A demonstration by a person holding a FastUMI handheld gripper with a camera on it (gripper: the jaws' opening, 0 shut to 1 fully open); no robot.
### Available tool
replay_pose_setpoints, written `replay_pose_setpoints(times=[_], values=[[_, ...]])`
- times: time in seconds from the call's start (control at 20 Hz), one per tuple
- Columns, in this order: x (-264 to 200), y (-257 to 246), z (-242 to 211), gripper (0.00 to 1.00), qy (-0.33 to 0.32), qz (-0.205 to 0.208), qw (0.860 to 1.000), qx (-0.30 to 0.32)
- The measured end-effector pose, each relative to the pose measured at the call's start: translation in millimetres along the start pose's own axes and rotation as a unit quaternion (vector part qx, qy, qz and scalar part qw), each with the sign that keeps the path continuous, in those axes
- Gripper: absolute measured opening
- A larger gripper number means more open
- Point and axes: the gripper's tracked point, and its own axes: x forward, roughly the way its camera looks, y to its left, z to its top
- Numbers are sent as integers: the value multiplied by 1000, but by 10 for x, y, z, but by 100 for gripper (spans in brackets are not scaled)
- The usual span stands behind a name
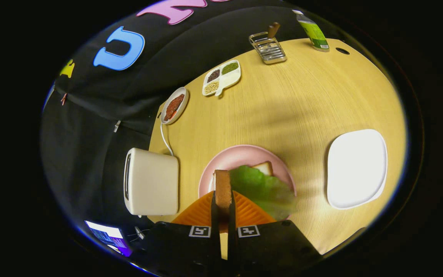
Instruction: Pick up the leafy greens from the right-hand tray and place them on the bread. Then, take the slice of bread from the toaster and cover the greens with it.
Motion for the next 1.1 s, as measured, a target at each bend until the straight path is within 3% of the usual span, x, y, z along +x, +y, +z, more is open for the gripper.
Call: replay_pose_setpoints(times=[0.3,0.45,0.85,1.1], values=[[218,-327,-57,12,21,-9,999,27],[263,-409,-54,31,21,-22,999,20],[229,-509,-61,54,9,-59,998,-4],[80,-516,-26,62,-11,-79,996,-34]])
